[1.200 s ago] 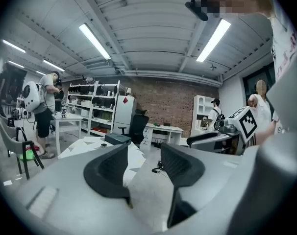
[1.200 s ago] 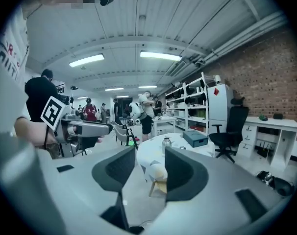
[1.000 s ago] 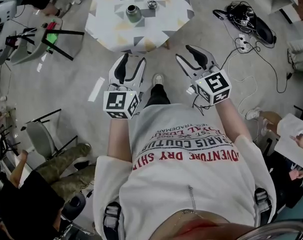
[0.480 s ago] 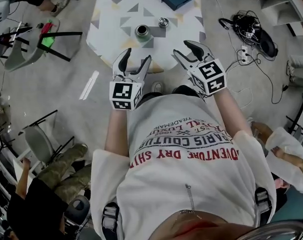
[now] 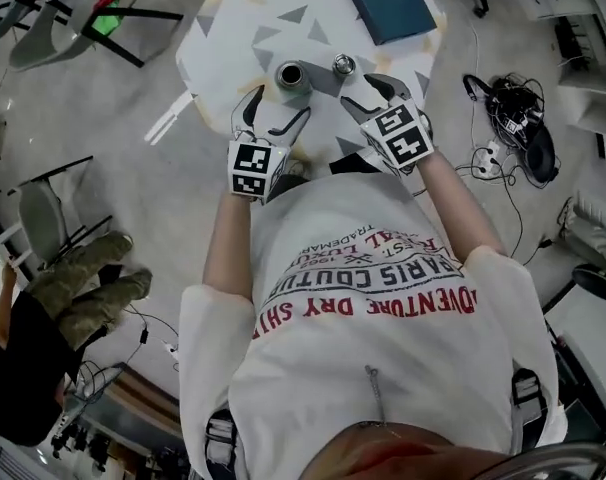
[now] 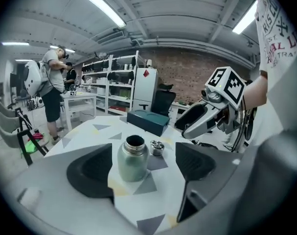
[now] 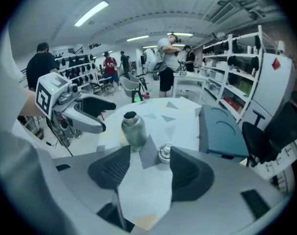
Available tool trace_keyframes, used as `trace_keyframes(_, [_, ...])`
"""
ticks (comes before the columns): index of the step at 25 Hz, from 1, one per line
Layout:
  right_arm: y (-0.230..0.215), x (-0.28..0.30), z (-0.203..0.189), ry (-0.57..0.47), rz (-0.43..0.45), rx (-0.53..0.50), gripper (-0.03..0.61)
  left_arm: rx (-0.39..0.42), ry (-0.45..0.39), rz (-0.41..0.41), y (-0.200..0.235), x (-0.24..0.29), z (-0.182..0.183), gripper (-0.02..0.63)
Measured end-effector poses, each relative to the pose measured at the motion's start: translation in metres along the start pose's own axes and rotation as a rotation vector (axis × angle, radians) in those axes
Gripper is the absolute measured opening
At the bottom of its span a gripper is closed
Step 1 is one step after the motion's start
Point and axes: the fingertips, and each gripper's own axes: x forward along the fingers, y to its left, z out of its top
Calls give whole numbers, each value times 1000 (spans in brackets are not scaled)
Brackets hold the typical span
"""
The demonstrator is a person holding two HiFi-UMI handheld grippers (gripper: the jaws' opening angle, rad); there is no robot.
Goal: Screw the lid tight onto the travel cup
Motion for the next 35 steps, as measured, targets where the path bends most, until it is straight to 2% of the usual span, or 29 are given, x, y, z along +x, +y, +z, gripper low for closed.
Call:
trace_keyframes(6, [-24, 45, -18, 109, 131, -56, 235, -103, 45, 152, 18, 37, -30, 403])
trace_keyframes(12, [-39, 85, -30, 186, 165, -117, 247, -107, 114, 223, 29, 61, -60, 403])
trace_keyframes(16, [-41, 103, -36, 219, 176, -136, 250, -96, 86, 249, 37, 73, -60, 403])
trace_keyframes(23, [-49, 120, -40, 260, 145, -176, 249, -64, 49, 213, 37, 84, -54, 402])
trace_keyframes(29, [-47, 119, -44, 279, 152, -135, 247, -5, 53, 164, 35, 92, -59, 397])
trace_keyframes(35, [-45, 108, -31, 229, 176, -152, 242, 22, 44, 123, 33, 93, -60, 382])
